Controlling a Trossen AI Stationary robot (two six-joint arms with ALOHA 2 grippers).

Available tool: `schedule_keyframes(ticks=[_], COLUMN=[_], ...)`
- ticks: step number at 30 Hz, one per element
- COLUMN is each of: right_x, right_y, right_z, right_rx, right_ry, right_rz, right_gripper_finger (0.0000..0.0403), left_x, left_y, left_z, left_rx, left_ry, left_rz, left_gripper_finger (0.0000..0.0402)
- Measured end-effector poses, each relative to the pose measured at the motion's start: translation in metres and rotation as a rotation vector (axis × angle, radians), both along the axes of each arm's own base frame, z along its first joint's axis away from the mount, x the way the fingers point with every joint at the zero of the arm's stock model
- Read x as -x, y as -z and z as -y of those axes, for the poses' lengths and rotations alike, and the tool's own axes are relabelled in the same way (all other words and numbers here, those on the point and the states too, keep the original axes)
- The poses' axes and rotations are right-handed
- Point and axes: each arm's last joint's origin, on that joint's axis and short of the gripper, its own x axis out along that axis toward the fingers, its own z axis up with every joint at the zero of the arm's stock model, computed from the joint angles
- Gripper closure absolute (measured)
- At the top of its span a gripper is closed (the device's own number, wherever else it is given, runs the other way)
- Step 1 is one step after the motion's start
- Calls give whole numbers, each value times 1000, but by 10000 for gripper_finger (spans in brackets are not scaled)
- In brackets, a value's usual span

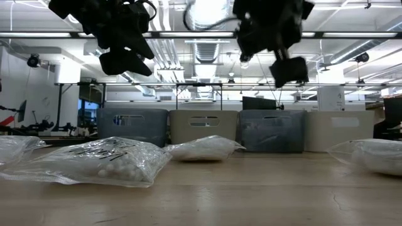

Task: Pick & Place Travel size toiletries
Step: Put the cotton pack into the gray bin

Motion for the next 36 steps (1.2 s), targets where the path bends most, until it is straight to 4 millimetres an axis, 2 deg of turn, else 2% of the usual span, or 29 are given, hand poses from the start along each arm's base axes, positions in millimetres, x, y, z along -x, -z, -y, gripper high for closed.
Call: schedule_keyframes(ticks=[6,9,18,23,30,36], right_x=[3,9,35,54,63,65], right_y=[3,4,20,39,45,63], right_z=[-61,-89,-148,-163,-171,-182], right_rx=[203,200,77,68,64,-102], right_ry=[-39,-2,394,513,525,564], right_rz=[-38,-75,-310,-427,-461,-440], right_gripper_finger=[39,39,39,39,39,39], left_x=[0,0,0,0,0,0], left_y=[0,0,0,0,0,0], left_z=[0,0,0,0,2,3], left_rx=[7,8,9,9,29,47], left_ry=[-5,-5,-5,-6,34,57], left_rz=[0,0,0,0,1,-1], left_gripper_finger=[183,183,183,183,183,183])
